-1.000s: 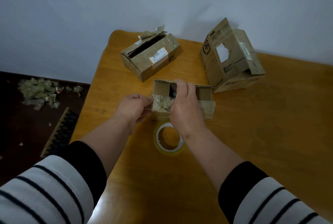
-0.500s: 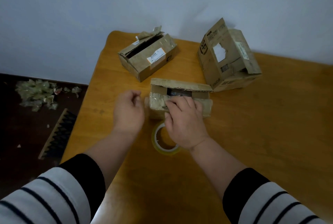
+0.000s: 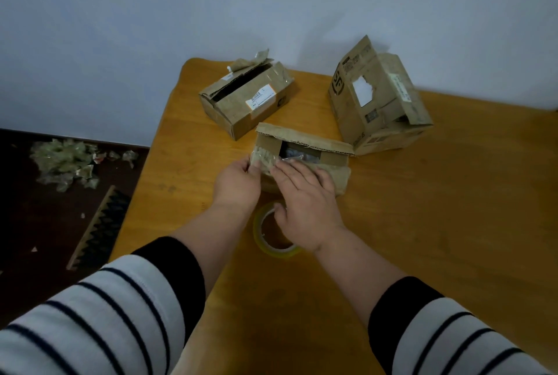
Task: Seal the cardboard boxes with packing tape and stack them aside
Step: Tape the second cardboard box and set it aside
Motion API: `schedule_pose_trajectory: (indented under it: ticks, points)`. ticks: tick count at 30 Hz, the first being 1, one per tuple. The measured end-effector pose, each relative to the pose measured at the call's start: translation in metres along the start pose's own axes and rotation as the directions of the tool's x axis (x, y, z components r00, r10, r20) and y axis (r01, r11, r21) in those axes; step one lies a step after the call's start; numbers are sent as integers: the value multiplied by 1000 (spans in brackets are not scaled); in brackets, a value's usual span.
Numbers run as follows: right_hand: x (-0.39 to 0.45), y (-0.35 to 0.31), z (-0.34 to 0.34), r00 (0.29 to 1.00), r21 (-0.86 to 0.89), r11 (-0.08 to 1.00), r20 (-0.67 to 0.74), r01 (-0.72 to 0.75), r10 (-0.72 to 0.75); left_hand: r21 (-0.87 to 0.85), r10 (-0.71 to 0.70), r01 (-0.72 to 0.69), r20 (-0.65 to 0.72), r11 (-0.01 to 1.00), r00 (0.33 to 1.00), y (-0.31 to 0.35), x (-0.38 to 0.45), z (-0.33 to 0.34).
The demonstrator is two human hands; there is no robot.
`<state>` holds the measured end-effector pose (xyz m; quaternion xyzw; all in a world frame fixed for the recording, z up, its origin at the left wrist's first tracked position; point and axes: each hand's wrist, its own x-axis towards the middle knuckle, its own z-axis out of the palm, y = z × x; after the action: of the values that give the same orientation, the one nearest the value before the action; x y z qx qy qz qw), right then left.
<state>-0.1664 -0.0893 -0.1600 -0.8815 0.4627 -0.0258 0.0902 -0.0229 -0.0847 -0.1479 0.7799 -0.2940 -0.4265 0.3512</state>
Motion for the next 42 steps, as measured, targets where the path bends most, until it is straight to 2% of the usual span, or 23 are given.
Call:
schedule_pose_trajectory:
  ticks: [3, 7, 9, 11, 12, 14, 16, 17, 19, 20, 21, 23, 25, 26, 28, 33, 36, 42]
  points:
    - [4, 0, -4, 1000, 35, 999, -21, 7, -7, 51, -21, 21, -18, 998, 1000, 3, 4, -3]
    - [-1, 2, 2, 998, 31, 999, 46, 31, -33, 96, 37, -40, 34, 995, 999, 0, 1, -4]
    - [-1, 4, 1, 998, 83, 995, 28, 51, -54, 104, 39, -40, 15, 994, 999, -4, 1, -4]
    - [-3, 5, -3, 994, 172, 983, -91, 70, -55, 162, 42, -35, -35, 986, 999, -7, 3, -6]
    - [-4, 7, -5, 978, 196, 979, -210, 53, -11, 196, 42, -29, -66, 980, 997, -8, 3, -9]
    - [-7, 13, -7, 887, 248, 966, -425, -75, 178, 207, 74, -51, -109, 977, 991, -13, 4, -16]
    - [-5, 23, -10, 794, 312, 931, -508, -190, 333, 266, 220, -183, -115, 946, 969, -14, 2, -25]
    - [-1, 29, -12, 791, 324, 920, -492, -221, 364, 348, 328, -281, -85, 894, 941, -12, 1, -29]
    - [9, 41, -17, 863, 290, 926, -371, -242, 342, 525, 517, -473, 72, 708, 853, -4, 5, -34]
    - [13, 45, -18, 905, 253, 941, -303, -226, 299, 578, 549, -539, 178, 613, 816, 0, 8, -35]
    - [15, 47, -17, 939, 222, 955, -237, -198, 250, 614, 535, -581, 287, 534, 795, 3, 12, -36]
    - [14, 48, -14, 979, 181, 971, -107, -154, 176, 687, 400, -601, 457, 409, 795, 4, 18, -36]
    - [10, 50, -8, 990, 146, 981, -24, -131, 136, 745, 283, -590, 520, 313, 806, -3, 23, -36]
    - [9, 52, -6, 992, 144, 982, -6, -126, 128, 755, 280, -591, 524, 284, 804, -7, 24, -36]
    - [9, 54, -7, 993, 154, 981, 16, -116, 115, 754, 324, -596, 511, 275, 796, -12, 24, -35]
    - [6, 49, -10, 996, 143, 986, 44, -89, 83, 707, 417, -620, 478, 340, 773, -27, 16, -35]
    - [-1, 41, -5, 997, 181, 981, 40, -69, 63, 689, 431, -618, 459, 380, 777, -37, 8, -43]
    - [-22, 24, 2, 997, 241, 968, 43, -67, 59, 721, 438, -580, 412, 378, 799, -57, -15, -52]
